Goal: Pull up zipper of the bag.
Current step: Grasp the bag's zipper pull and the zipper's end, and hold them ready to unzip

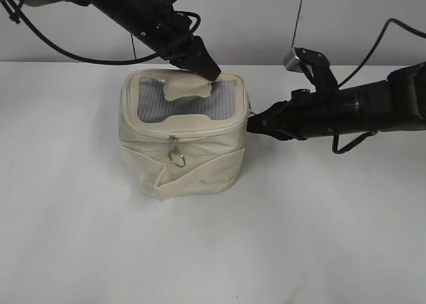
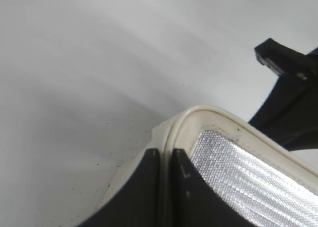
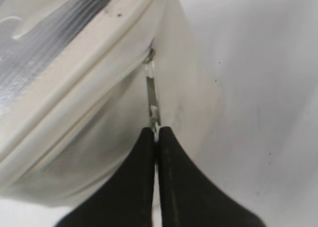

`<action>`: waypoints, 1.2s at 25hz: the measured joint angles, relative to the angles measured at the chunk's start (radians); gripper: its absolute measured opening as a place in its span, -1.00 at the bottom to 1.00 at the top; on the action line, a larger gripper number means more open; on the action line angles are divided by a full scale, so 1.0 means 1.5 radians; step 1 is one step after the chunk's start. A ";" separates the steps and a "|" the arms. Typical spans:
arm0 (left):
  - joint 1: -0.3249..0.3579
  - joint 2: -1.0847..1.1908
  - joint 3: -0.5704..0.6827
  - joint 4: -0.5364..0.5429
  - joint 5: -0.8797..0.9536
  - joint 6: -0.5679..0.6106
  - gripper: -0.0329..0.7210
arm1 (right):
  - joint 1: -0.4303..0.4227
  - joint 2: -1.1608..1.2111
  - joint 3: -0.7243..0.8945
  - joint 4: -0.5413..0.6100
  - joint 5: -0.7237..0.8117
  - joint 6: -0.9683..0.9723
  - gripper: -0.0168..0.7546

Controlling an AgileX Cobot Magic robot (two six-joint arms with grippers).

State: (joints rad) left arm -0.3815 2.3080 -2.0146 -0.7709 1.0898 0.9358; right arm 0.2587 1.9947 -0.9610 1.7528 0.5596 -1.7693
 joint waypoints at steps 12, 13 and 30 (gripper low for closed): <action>-0.004 0.000 0.001 0.002 -0.012 -0.027 -0.80 | 0.040 -0.150 0.171 -0.022 0.024 0.052 -0.93; -0.004 0.000 0.001 0.003 -0.014 -0.036 -0.80 | 0.055 -0.150 0.173 -0.031 0.028 0.060 -0.93; -0.005 0.000 0.001 0.007 -0.033 -0.087 -0.80 | 0.280 -0.061 -0.025 -0.046 -0.070 0.207 -0.93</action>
State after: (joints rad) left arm -0.3894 2.3080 -2.0137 -0.7604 1.0401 0.8050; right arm 0.6785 1.9028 -0.9984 1.6839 0.4544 -1.4591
